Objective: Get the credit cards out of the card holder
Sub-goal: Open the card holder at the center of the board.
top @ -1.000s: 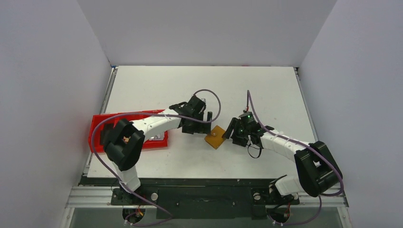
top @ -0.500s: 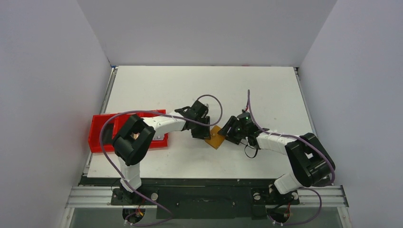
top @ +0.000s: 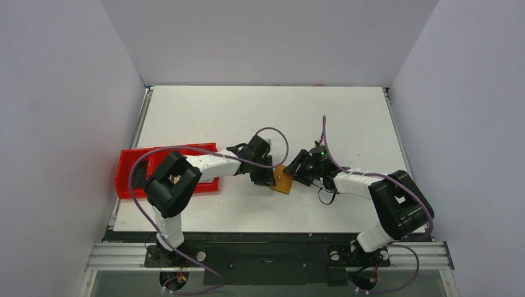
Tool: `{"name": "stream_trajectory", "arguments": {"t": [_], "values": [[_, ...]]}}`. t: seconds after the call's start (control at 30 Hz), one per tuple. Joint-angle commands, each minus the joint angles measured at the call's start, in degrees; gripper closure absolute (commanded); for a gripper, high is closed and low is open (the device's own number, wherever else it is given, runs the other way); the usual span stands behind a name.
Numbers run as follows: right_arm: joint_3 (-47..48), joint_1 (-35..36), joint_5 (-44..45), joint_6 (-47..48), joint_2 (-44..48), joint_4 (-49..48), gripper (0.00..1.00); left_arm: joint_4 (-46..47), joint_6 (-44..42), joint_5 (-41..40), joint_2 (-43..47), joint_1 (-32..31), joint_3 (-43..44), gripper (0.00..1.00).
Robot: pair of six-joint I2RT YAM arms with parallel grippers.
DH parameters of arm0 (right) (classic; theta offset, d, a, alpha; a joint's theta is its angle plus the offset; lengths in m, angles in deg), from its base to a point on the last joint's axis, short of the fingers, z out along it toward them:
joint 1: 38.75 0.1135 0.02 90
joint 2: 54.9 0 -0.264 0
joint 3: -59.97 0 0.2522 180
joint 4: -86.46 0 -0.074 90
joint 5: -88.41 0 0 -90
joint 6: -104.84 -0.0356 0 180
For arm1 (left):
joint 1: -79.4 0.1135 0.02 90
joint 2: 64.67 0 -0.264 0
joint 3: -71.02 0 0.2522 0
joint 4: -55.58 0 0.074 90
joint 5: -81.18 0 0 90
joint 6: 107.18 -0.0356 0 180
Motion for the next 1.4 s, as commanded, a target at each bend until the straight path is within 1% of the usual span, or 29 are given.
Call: {"name": "stream_trajectory", "arguments": {"t": [0.0,0.03,0.07,0.1,0.13,0.23,0.27,0.3,0.33,0.37,0.4,0.43,0.47,0.53,0.63,0.73,0.77,0.9,1.0,1.2,1.37], "values": [[0.5,1.6,-1.8,1.8,-0.6,1.5,0.5,4.6,2.9,2.6,2.1,-1.6,-1.4,0.89],[0.3,1.8,-1.8,1.9,-0.3,1.6,0.51,4.8,3.2,2.7,2.1,-1.6,-1.9,0.9],[0.1,2.2,-1.7,2.1,-0.1,1.7,0.53,5.3,3.8,2.9,2.2,-1.7,-2.4,0.94],[0.0,2.5,-1.6,2.4,0.4,1.9,0.55,5.6,4.4,3.0,2.4,-1.7,-2.6,0.95],[0.0,2.7,-1.3,3.0,0.7,2.4,0.58,5.7,4.7,3.1,2.4,-1.7,-3.0,0.97],[0.1,3.6,-0.8,4.1,1.2,3.3,0.67,5.8,5.2,2.8,2.8,-1.8,-3.6,0.98],[0.3,3.7,-0.7,4.6,1.3,3.6,0.72,5.7,5.2,2.5,2.9,-1.7,-3.7,0.98],[0.3,3.9,-0.7,4.7,1.4,3.8,0.75,5.4,5.0,2.4,3.0,-1.7,-3.6,0.98],[0.4,4.1,-0.7,5.0,1.5,4.0,0.8,5.2,4.9,2.4,3.1,-1.7,-3.5,0.98],[0.4,4.3,-0.4,5.2,1.7,4.3,0.83,4.7,4.6,2.2,3.1,-1.7,-3.4,0.98],[0.6,4.5,-0.2,5.5,2.1,4.9,0.95,4.5,4.4,1.7,3.4,-1.6,-3.2,0.98],[0.6,4.6,0.1,5.6,2.4,5.2,0.99,4.0,4.0,1.4,3.7,-1.6,-3.1,0.98],[0.5,4.8,0.2,5.8,3.0,5.5,1.0,3.7,3.6,0.8,4.3,-1.7,-3.1,0.98],[0.4,5.4,0.7,5.8,4.6,5.7,1.0,1.9,2.4,-1.1,5.4,-1.7,-2.7,0.94],[0.8,6.2,2.4,5.7,6.7,6.9,1.0,-2.8,0.1,-5.7,7.0,-1.7,-1.5,0.86],[1.5,7.2,3.5,5.9,8.2,7.9,1.0,-7.1,-1.7,-9.7,9.1,-1.7,-0.6,0.8],[1.9,7.4,3.7,6.0,8.4,8.2,1.0,-7.8,-1.9,-10.5,9.5,-1.7,-0.3,0.77],[2.9,8.6,4.8,6.0,8.9,9.0,1.0,-10.1,-3.2,-13.8,12.2,-1.7,1.0,0.72],[3.3,9.2,5.4,5.4,9.0,9.1,1.0,-10.0,-3.9,-13.1,12.8,-1.7,2.0,0.71],[3.6,9.7,6.6,2.8,9.0,8.0,1.0,-8.0,-2.4,-8.1,11.9,-2.4,1.3,0.7],[4.1,10.5,7.1,2.0,8.5,7.6,1.0,-6.0,-1.6,-6.8,10.3,-3.1,0.9,0.71]]}}
